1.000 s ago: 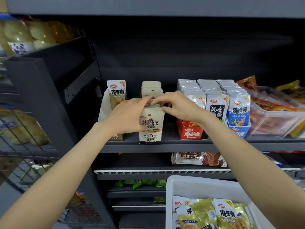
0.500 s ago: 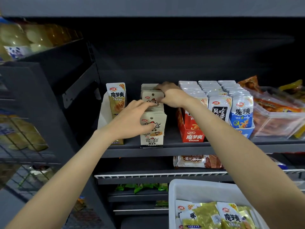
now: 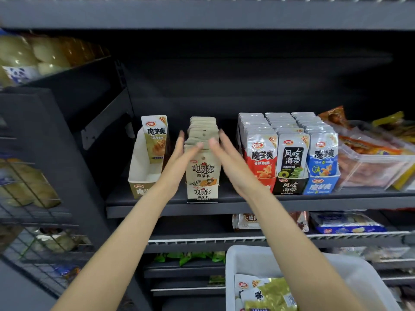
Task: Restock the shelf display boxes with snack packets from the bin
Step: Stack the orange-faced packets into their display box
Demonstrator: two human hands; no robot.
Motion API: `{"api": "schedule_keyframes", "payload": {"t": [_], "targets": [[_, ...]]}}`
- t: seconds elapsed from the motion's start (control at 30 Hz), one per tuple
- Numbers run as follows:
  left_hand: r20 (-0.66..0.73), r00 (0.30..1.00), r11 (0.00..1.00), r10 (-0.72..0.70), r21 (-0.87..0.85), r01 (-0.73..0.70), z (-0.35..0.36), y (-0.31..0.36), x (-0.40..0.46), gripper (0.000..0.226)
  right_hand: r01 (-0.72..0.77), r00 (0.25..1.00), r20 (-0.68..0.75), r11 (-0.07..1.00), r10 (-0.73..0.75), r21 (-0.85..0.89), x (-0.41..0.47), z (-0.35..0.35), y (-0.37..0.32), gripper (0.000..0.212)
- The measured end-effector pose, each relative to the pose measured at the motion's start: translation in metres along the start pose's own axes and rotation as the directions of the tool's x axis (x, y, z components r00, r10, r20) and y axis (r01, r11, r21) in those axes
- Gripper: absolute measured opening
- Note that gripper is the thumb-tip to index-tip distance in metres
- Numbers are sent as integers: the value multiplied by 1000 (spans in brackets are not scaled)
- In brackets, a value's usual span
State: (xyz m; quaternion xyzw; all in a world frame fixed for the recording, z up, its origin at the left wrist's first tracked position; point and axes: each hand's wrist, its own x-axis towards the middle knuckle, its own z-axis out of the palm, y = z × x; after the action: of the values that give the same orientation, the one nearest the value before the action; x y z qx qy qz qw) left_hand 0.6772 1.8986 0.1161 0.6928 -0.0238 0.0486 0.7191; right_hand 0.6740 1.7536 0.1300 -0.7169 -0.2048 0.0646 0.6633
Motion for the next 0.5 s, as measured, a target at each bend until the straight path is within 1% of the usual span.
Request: {"api": "schedule_keyframes", "payload": {"t": [0.07,0.13,0.17,0.2,0.27,0.3,0.37,0.4,0.43,0.5], "targets": [[-5,1000,995,-30,-94,29,6,-4,3,86,3,1000,-4,1000,-3,3,3,9,8,59],[-20,999,977,-34,-209,29,10,0,5,53,14,998,-57,1000,-14,-10,14,11,14,68],[-23,999,969,-39,-246,32,13,3,4,43,19,995,-96,999,-22,-32,20,10,14,70],[-34,998,965,-49,-261,38,14,4,6,41,10,989,-144,998,-18,-57,28,9,15,70],[-45,998,975,-46,-218,35,16,4,8,44,-21,984,-180,999,12,-47,35,7,19,80],[-65,997,985,-47,-171,35,17,5,9,45,-10,987,-159,999,3,-48,36,7,22,79],[-96,994,991,-61,-121,49,15,4,9,47,8,995,-96,994,-18,-106,34,9,28,73],[-105,992,991,-68,-121,55,15,4,9,46,6,997,-74,994,-14,-110,33,10,32,76],[-103,992,991,-74,-121,61,14,5,8,45,-12,998,-62,993,5,-114,31,10,35,84],[-70,994,992,-88,-100,81,13,6,8,45,-26,999,-49,994,21,-111,31,10,40,109]]}}
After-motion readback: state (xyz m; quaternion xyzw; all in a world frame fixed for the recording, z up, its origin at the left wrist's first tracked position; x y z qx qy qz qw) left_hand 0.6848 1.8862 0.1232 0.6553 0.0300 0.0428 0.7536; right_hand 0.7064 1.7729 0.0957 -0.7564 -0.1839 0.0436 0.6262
